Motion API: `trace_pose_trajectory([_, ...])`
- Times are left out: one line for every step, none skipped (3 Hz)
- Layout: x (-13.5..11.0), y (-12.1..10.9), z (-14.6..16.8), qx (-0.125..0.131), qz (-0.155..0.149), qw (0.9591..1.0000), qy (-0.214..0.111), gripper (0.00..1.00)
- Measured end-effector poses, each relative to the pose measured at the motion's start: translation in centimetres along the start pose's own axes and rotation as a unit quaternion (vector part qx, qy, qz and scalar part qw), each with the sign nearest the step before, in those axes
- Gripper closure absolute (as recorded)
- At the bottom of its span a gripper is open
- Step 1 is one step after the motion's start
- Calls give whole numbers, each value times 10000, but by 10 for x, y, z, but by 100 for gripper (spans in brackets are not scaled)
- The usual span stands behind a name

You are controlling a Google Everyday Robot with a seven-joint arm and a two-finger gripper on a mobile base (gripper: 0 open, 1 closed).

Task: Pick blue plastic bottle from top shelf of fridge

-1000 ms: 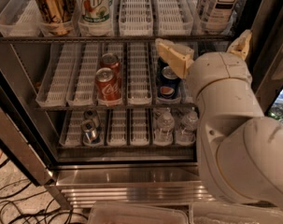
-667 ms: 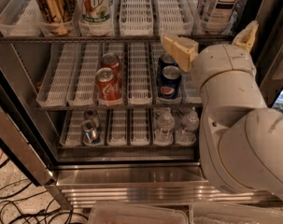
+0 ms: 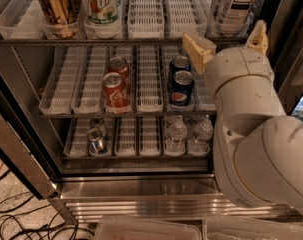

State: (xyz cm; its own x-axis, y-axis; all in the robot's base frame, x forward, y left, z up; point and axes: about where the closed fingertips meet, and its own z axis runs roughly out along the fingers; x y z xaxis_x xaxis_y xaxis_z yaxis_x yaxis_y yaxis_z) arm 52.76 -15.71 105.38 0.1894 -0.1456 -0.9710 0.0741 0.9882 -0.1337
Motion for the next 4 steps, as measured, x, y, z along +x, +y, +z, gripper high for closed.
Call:
trace_pose_trajectory([0, 0, 0, 0, 0, 10000, 0, 41])
trace_pose_trajectory([0, 0, 0, 0, 0, 10000, 0, 32])
trace_pose_trajectory([0, 0, 0, 0, 0, 10000, 0, 12])
trace_pose_trajectory([0, 0, 0, 0, 0, 10000, 0, 17])
